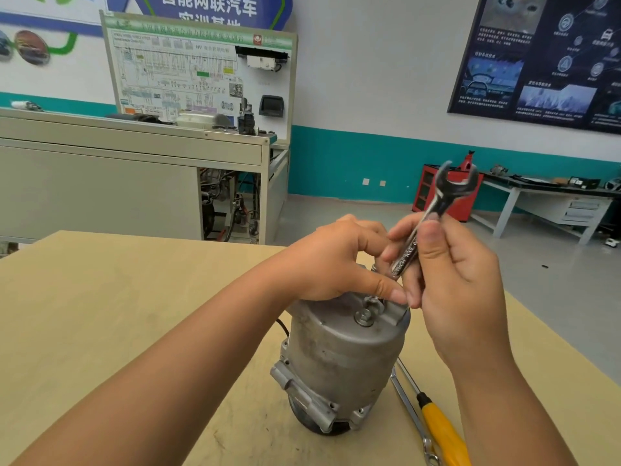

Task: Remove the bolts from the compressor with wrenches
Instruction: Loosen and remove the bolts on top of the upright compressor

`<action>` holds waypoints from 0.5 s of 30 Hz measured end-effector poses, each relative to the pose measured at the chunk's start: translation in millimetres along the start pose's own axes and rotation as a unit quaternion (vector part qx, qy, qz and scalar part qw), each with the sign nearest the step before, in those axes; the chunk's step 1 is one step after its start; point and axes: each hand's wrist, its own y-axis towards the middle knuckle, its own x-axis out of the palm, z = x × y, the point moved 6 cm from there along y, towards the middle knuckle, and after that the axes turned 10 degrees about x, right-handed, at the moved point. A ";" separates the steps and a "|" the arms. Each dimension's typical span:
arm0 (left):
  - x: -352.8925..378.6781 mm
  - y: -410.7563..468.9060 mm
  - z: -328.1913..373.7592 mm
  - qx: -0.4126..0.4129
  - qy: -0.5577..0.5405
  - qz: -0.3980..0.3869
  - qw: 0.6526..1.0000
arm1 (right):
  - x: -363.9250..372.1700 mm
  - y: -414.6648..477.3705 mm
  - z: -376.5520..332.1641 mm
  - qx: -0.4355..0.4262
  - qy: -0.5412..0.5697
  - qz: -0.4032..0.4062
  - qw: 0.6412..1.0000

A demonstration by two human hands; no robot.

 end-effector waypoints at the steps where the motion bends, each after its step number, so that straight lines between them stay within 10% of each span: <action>1: -0.3 0.0 0.0 0.004 0.001 0.006 1.000 | 0.9 2.6 -2.2 -0.002 -0.028 0.003 1.000; 15: -7.2 -4.5 2.6 -0.025 0.041 0.008 0.999 | -3.2 1.2 -10.8 -0.037 -0.047 0.062 0.996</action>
